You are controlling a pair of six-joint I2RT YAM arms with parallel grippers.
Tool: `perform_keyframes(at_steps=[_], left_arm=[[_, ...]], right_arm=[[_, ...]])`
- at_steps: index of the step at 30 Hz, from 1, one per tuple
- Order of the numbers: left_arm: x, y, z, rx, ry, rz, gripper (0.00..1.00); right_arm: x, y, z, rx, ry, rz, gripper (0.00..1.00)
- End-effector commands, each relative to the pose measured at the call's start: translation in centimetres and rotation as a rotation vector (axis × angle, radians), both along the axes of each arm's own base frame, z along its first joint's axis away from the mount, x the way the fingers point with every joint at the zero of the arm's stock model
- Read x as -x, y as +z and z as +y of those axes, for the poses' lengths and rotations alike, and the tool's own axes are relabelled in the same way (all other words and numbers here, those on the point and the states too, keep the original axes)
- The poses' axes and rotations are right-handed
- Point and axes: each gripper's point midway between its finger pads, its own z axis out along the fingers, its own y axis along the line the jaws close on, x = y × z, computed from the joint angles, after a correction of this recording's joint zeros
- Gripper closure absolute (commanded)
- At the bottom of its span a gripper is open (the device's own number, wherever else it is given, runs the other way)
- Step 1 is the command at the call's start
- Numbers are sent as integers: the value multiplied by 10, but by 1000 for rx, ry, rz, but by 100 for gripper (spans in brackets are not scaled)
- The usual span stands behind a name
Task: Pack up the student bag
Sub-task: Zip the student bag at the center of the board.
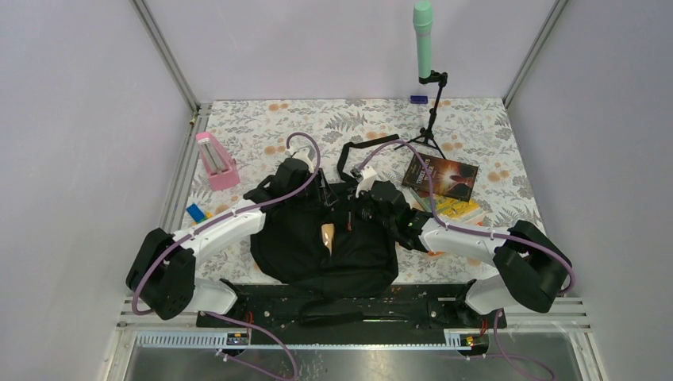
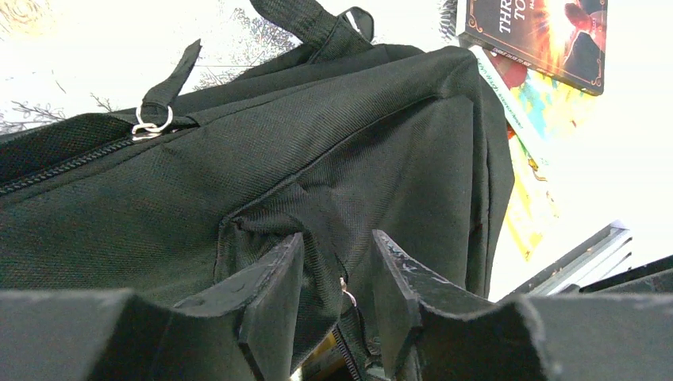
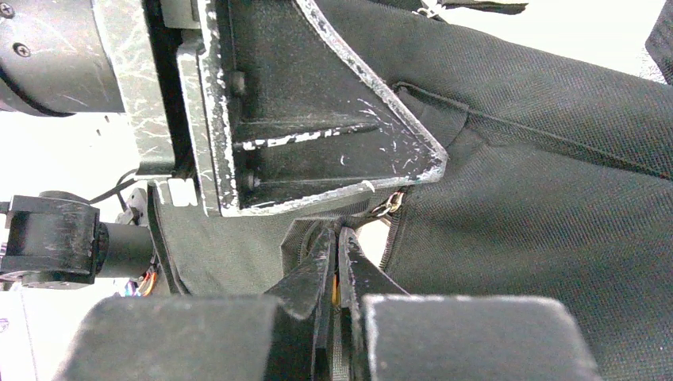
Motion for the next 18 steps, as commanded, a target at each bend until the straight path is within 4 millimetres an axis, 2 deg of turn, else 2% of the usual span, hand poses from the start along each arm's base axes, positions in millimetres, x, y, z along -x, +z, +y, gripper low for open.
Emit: perform_keyframes(at_steps=[1,11,18], left_arm=[[-5,15,-15,78,9,1,61],[11,14,-18,103,40,39,61],[17,-2,-15,71,49,94,61]], right_arm=[[3,20,8,-51,22,-41,100],[3,17,9,-49,24,-36,100],[3,17,8,-48,23,-39,100]])
